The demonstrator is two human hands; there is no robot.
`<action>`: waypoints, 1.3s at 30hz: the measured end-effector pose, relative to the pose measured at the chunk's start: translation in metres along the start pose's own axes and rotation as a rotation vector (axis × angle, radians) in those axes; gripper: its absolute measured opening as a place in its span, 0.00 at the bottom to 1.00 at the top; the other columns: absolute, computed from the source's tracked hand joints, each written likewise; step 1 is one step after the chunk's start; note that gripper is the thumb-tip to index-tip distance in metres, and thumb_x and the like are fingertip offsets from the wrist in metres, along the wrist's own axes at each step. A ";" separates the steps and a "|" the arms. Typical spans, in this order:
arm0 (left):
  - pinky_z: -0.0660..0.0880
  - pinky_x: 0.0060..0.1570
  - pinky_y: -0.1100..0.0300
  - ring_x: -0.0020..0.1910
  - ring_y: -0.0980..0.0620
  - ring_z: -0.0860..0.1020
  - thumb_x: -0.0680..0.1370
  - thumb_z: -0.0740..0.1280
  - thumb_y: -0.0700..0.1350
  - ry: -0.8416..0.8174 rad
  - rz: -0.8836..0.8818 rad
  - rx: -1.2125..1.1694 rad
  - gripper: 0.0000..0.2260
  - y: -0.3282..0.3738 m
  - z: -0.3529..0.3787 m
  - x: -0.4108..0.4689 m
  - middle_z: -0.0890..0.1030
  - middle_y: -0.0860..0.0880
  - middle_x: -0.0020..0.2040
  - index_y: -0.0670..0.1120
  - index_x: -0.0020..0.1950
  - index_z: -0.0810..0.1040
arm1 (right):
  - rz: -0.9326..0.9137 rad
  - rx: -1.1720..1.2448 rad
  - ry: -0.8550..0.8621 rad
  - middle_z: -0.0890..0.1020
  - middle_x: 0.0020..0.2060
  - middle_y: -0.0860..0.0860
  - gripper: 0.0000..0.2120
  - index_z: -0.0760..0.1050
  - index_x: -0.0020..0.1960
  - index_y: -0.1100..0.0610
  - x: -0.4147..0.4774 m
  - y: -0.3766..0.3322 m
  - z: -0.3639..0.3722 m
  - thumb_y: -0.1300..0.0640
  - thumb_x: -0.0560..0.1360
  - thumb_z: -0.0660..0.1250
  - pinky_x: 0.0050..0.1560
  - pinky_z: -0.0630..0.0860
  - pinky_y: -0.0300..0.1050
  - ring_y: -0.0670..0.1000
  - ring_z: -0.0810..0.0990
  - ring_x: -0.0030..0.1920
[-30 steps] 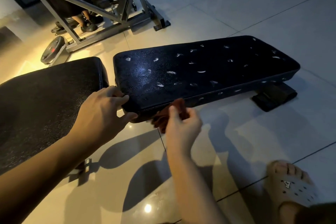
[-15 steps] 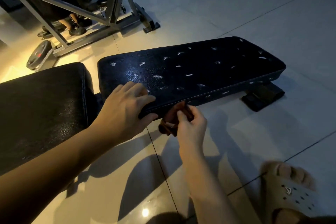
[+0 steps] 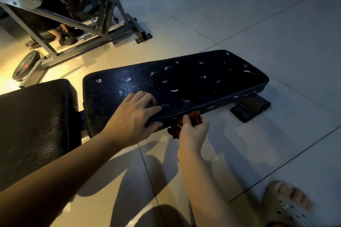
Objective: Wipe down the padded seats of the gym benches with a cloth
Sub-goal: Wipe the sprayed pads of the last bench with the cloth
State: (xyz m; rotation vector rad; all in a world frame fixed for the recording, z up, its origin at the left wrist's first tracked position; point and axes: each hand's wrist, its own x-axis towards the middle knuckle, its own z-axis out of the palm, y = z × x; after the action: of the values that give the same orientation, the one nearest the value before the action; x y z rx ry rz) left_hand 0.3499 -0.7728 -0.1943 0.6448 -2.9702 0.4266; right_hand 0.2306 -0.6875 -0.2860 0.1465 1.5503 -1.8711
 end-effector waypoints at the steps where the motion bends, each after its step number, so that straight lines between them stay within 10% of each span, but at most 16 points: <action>1: 0.68 0.53 0.52 0.55 0.47 0.72 0.77 0.62 0.61 -0.002 -0.003 -0.006 0.22 0.000 0.000 0.000 0.75 0.50 0.55 0.50 0.62 0.82 | 0.018 0.008 0.021 0.81 0.56 0.55 0.15 0.70 0.65 0.57 0.001 0.000 -0.001 0.60 0.80 0.69 0.55 0.83 0.59 0.56 0.84 0.54; 17: 0.69 0.52 0.52 0.54 0.49 0.71 0.79 0.60 0.58 0.023 0.027 -0.072 0.20 -0.002 0.004 -0.001 0.74 0.51 0.53 0.49 0.61 0.83 | 0.197 0.120 -0.112 0.84 0.53 0.55 0.10 0.75 0.61 0.55 -0.058 0.021 0.016 0.58 0.80 0.69 0.49 0.84 0.61 0.57 0.86 0.52; 23: 0.70 0.53 0.51 0.54 0.48 0.72 0.79 0.60 0.59 0.034 0.010 -0.109 0.21 -0.005 0.009 0.002 0.75 0.52 0.53 0.48 0.61 0.84 | -0.010 0.120 0.200 0.86 0.46 0.58 0.07 0.80 0.55 0.62 0.006 -0.012 0.003 0.59 0.80 0.69 0.34 0.83 0.46 0.52 0.86 0.40; 29: 0.67 0.53 0.54 0.56 0.47 0.72 0.79 0.59 0.59 0.012 0.027 -0.101 0.22 -0.006 0.006 0.002 0.76 0.50 0.55 0.48 0.62 0.83 | 0.020 0.040 -0.059 0.83 0.52 0.50 0.10 0.76 0.62 0.57 -0.050 0.022 0.016 0.59 0.81 0.68 0.52 0.84 0.47 0.47 0.84 0.52; 33: 0.68 0.53 0.54 0.56 0.48 0.72 0.78 0.59 0.61 -0.068 0.074 -0.064 0.24 -0.007 -0.002 0.014 0.75 0.49 0.56 0.49 0.65 0.82 | 0.049 0.185 0.086 0.83 0.51 0.53 0.09 0.75 0.61 0.59 0.007 0.007 -0.003 0.61 0.81 0.67 0.41 0.84 0.39 0.40 0.85 0.40; 39: 0.65 0.51 0.55 0.54 0.51 0.70 0.79 0.58 0.63 -0.111 0.162 -0.041 0.24 -0.004 -0.001 0.047 0.73 0.51 0.55 0.52 0.67 0.80 | -0.052 0.060 -0.039 0.83 0.51 0.50 0.09 0.75 0.59 0.55 -0.035 0.017 0.010 0.60 0.80 0.68 0.50 0.84 0.45 0.46 0.85 0.50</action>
State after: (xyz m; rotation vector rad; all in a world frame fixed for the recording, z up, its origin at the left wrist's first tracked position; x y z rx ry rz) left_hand 0.3088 -0.7946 -0.1860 0.4389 -3.1411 0.3498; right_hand 0.2694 -0.6819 -0.2798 0.0971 1.4858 -1.9501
